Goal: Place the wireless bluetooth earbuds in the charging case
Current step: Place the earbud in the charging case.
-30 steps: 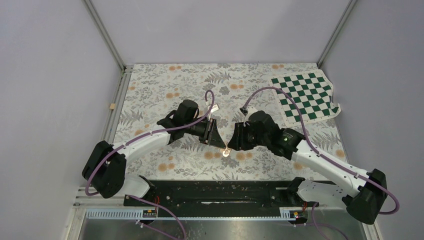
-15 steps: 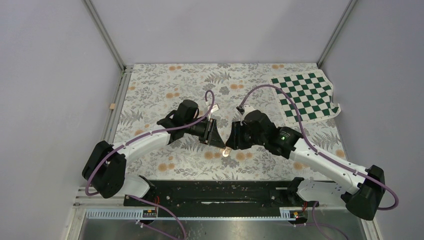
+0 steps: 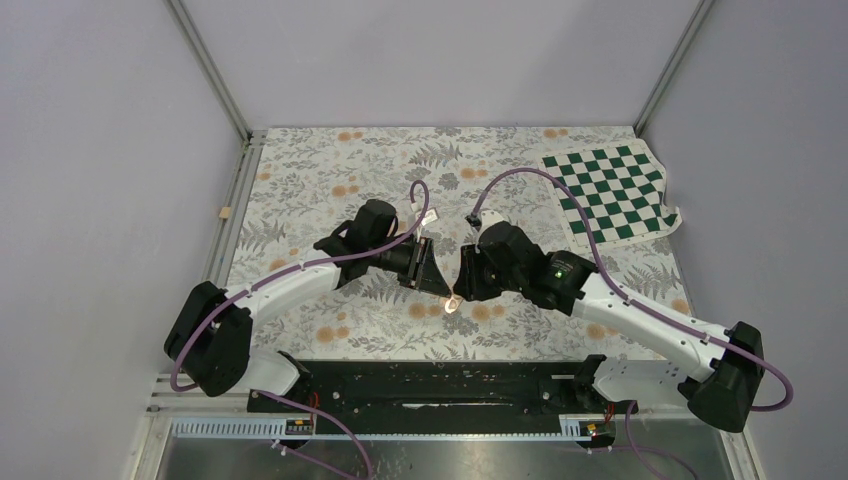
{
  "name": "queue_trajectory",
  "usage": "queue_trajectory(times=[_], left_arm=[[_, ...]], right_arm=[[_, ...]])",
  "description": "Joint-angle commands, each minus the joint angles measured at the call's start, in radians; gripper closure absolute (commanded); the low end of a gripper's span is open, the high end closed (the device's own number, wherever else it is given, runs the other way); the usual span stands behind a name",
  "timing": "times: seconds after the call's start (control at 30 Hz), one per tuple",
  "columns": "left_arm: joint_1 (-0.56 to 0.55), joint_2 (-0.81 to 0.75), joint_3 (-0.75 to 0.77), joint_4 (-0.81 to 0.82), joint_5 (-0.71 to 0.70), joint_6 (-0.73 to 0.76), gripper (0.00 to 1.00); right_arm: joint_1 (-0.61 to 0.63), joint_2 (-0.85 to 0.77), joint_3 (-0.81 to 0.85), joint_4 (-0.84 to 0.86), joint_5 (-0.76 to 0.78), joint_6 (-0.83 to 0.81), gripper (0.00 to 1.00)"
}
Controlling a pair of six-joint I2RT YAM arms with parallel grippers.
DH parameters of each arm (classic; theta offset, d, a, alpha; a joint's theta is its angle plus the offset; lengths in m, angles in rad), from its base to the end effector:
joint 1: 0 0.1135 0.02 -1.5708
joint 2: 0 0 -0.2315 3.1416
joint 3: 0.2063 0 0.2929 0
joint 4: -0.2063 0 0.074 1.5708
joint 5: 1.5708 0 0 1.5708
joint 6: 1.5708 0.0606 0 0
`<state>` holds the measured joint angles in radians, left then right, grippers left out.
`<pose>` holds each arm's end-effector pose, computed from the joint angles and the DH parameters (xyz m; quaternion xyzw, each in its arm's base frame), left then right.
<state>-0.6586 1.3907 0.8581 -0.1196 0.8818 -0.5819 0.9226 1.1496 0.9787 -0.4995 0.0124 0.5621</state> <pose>0.2445 -0.2484 0.1791 0.2201 0.8028 -0.5443 0.1039 0.1959 0.2575 0.2515 -0.1587 0.8862 0.2900 0.3244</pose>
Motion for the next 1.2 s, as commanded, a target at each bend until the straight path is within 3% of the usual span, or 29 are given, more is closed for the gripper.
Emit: queue_trajectory(times=[0.0,0.2,0.67,0.9,1.17], left_arm=[[0.001,-0.011,0.045,0.030,0.005,0.016,1.00],[0.001,-0.009,0.045,0.030,0.007,0.016,1.00],[0.001,-0.010,0.050,0.029,0.014,0.016,1.00],[0.001,-0.008,0.051,0.022,0.037,0.018,1.00],[0.003,0.037,0.115,-0.133,0.124,0.104,1.00]], right_arm=[[0.013,0.001,0.047,-0.029,0.044,-0.025,0.69],[0.015,-0.006,0.061,-0.055,0.029,-0.089,0.74],[0.016,-0.010,0.043,0.003,-0.053,-0.220,0.63],[0.024,0.027,0.060,0.007,-0.059,-0.248,0.65],[0.024,-0.068,-0.023,0.058,-0.049,-0.406,0.67]])
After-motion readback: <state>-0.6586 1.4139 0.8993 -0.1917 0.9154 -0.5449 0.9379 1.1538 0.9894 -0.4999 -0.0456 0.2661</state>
